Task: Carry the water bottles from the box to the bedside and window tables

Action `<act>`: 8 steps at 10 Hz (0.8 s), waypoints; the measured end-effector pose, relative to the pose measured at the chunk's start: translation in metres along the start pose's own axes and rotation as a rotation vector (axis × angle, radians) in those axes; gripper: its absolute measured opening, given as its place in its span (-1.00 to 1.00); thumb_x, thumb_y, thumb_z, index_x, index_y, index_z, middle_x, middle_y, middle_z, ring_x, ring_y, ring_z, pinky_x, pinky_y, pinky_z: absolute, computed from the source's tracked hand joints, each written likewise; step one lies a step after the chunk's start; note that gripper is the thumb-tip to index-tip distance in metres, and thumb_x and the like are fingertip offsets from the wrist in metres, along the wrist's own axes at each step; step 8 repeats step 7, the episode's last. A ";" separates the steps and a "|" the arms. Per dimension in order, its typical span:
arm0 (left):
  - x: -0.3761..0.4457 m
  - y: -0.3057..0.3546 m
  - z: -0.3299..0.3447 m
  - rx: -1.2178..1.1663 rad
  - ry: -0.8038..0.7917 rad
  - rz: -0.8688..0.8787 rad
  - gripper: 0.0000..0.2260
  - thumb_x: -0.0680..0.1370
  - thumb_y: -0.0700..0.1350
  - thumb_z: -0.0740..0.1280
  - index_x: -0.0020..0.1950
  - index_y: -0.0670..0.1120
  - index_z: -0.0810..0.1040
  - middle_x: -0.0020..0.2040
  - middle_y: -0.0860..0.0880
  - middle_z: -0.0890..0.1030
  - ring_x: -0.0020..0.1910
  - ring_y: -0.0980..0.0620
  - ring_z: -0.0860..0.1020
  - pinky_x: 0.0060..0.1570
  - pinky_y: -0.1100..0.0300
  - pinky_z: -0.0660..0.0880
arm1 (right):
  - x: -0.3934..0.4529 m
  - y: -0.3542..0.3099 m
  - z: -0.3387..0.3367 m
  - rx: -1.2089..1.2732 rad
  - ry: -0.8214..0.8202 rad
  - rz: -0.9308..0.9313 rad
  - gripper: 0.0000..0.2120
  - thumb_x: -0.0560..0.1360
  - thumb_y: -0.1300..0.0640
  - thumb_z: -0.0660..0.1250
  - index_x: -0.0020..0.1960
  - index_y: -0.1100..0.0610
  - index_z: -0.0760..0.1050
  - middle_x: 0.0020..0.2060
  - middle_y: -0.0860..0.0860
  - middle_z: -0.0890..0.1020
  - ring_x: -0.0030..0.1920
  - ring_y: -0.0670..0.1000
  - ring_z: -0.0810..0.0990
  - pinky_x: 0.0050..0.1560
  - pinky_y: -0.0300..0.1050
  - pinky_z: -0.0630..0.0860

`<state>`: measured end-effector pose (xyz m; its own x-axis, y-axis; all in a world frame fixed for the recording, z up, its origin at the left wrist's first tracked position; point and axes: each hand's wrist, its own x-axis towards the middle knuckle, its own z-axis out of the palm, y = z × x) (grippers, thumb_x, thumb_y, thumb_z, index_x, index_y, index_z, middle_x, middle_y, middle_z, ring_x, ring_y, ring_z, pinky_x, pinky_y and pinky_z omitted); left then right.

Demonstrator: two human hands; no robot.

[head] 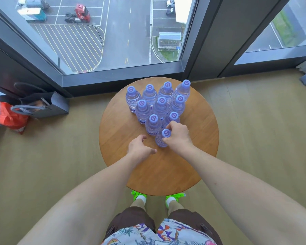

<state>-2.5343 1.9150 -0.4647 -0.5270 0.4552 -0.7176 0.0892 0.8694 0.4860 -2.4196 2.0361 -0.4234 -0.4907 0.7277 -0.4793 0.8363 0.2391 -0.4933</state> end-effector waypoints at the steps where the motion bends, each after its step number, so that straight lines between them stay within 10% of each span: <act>1: -0.004 0.006 0.002 0.048 -0.001 0.023 -0.27 0.36 -0.03 0.63 0.48 0.06 0.43 0.42 -0.01 0.50 0.37 -0.05 0.48 0.29 -0.04 0.51 | 0.001 0.001 -0.001 -0.012 -0.020 -0.015 -0.70 0.39 0.15 0.50 0.08 0.11 0.51 0.05 0.09 0.62 0.09 0.14 0.59 0.06 -0.05 0.49; 4: -0.030 0.024 -0.006 0.128 0.118 0.053 -0.26 0.37 0.03 0.62 0.49 0.07 0.41 0.42 0.01 0.50 0.38 -0.05 0.47 0.27 0.06 0.47 | -0.003 0.007 -0.025 -0.086 -0.132 -0.086 -0.39 0.37 0.20 0.45 0.40 0.07 0.41 0.26 0.10 0.53 0.28 0.17 0.52 0.16 -0.05 0.47; 8: -0.070 0.062 -0.018 0.147 0.232 0.209 -0.37 0.37 0.02 0.59 0.40 0.04 0.48 0.32 -0.02 0.56 0.29 -0.06 0.52 0.19 0.09 0.48 | -0.027 0.007 -0.062 -0.159 -0.128 -0.236 -0.46 0.42 0.04 0.46 0.36 0.10 0.43 0.21 0.10 0.54 0.26 0.18 0.52 0.12 0.00 0.52</act>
